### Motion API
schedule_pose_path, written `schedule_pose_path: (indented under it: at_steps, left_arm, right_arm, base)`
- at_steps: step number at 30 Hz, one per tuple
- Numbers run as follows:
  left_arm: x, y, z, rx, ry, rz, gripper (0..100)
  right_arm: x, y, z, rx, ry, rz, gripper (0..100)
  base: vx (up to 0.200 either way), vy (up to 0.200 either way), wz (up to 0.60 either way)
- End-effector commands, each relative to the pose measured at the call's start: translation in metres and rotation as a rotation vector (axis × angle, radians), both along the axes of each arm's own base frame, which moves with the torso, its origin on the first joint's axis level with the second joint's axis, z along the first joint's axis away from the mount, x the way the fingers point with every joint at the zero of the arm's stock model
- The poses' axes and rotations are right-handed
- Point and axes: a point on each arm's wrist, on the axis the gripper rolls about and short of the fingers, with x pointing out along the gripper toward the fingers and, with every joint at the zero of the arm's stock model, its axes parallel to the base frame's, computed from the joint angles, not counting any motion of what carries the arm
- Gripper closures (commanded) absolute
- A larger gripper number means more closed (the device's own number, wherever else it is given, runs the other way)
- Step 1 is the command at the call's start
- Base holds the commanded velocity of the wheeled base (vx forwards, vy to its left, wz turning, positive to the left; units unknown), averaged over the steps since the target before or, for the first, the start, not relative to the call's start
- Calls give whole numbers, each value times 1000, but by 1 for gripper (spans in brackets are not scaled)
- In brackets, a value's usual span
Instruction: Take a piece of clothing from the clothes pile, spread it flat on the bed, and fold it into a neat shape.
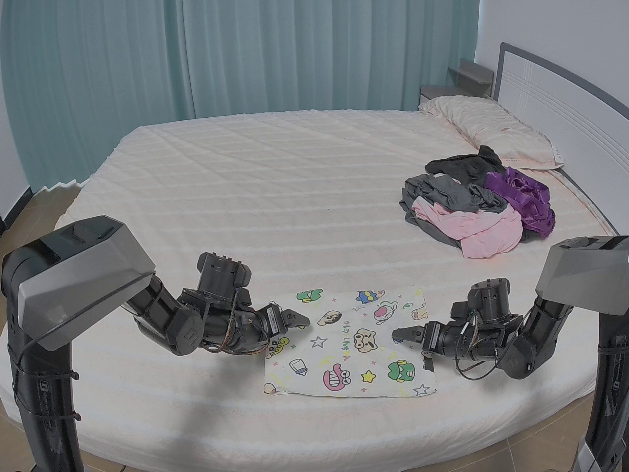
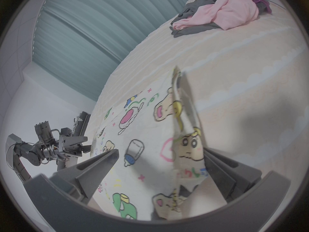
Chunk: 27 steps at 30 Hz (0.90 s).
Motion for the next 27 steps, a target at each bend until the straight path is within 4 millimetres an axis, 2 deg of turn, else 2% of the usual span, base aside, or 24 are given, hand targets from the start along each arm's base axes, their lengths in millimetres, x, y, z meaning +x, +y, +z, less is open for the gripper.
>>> schedule_pose_path:
  at_steps: [1, 6, 7, 9, 10, 18, 23, 27]
  left_arm:
    - [-2, -4, -3, -1, 4, -7, 0]
    - [-6, -15, -8, 2, 11, -36, 0]
    - [-7, -17, -8, 4, 12, -41, 0]
    - [-8, -18, -9, 4, 16, -44, 0]
    - [-8, -18, -9, 4, 16, -44, 100]
    - [-7, -18, -3, -34, 36, -2, 100]
    - [-10, -17, 11, -82, 47, 40, 100]
    - [-15, -19, 14, -85, 52, 33, 100]
  right_arm:
    - [0, 4, -3, 5, 8, 17, 0]
    - [2, 7, -3, 45, 20, 49, 0]
    - [1, 10, -2, 52, 25, 50, 100]
    - [1, 13, -2, 65, 32, 45, 100]
    - [2, 13, -2, 68, 33, 42, 100]
    - [1, 16, 0, 83, 40, 37, 100]
    - [1, 16, 9, 113, 38, 8, 100]
    - [0, 18, 14, 132, 40, 1, 100]
  base:
    - [0, 0, 0]
    - [0, 0, 0]
    - [0, 0, 0]
    - [0, 0, 0]
    - [0, 0, 0]
    - [0, 0, 0]
    - [0, 0, 0]
    - [0, -50, 0]
